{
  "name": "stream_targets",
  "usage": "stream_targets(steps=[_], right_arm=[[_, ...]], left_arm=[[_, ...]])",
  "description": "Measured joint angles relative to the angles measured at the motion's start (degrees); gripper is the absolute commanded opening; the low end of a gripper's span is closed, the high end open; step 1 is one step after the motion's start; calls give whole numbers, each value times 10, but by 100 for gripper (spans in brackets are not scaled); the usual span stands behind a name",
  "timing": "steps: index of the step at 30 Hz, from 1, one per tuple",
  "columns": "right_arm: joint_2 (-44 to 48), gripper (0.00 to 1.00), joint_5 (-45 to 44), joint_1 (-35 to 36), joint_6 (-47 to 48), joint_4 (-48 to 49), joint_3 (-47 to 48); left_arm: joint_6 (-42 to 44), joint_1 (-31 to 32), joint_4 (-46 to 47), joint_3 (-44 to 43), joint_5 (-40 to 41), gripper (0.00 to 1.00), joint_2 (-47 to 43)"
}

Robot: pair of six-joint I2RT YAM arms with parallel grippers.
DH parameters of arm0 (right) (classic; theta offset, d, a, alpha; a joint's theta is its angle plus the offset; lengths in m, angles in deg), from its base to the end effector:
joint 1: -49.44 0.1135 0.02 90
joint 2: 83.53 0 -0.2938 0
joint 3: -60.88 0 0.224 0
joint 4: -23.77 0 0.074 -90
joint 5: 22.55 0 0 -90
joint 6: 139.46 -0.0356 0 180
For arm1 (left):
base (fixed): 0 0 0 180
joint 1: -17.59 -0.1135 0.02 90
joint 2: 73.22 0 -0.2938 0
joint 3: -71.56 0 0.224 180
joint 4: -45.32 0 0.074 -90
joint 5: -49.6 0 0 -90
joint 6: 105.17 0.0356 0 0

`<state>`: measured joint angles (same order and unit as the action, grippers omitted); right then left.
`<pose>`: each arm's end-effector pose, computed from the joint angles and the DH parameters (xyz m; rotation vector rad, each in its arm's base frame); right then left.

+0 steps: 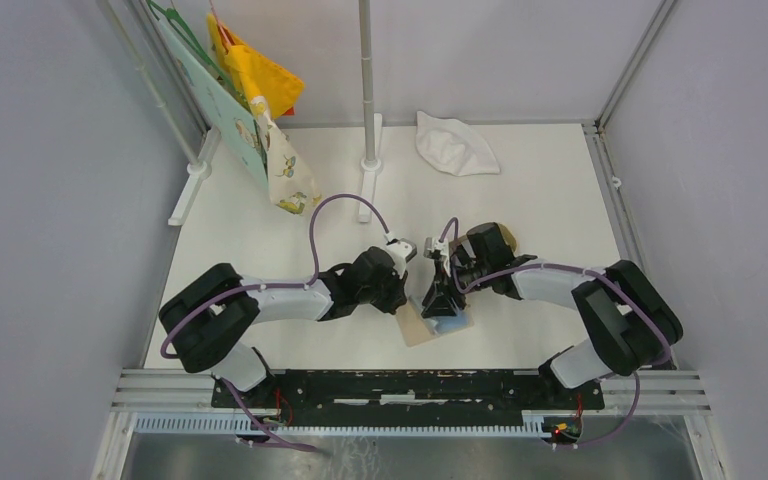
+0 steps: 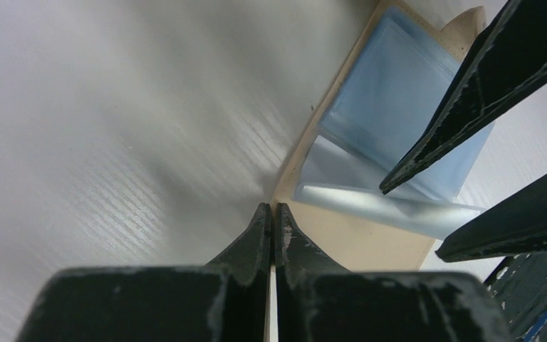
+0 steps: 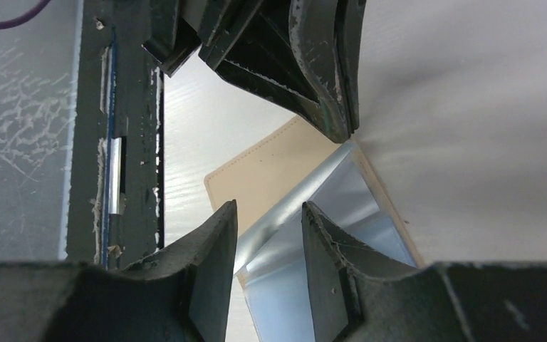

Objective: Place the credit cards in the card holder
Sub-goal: Turn over the card slot in the card holder.

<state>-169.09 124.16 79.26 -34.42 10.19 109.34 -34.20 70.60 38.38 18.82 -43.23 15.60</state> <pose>0.1892 0.1428 0.1989 -1.2722 1.9336 1.3208 0.1641 -0.2208 0.2006 0.7329 2.3096 -0.6677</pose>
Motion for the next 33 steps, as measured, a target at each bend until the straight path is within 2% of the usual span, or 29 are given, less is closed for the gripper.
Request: stream_targets(steps=[14,20,26,33], right_arm=[[-36,47,41,20,-41,31,-1],[-42,46,41,22,-27,26,-1],[-50,48,45,32,-10,18,0],[-53,49,63,37,18,3,1]], left_arm=[[-49,-23,19,4,-8,29,-1],[-72,-35,17,33,-5,36,-50],[-84,-35,25,47,-21,34,-133],[-128,-34,83,79,-84,21,-146]])
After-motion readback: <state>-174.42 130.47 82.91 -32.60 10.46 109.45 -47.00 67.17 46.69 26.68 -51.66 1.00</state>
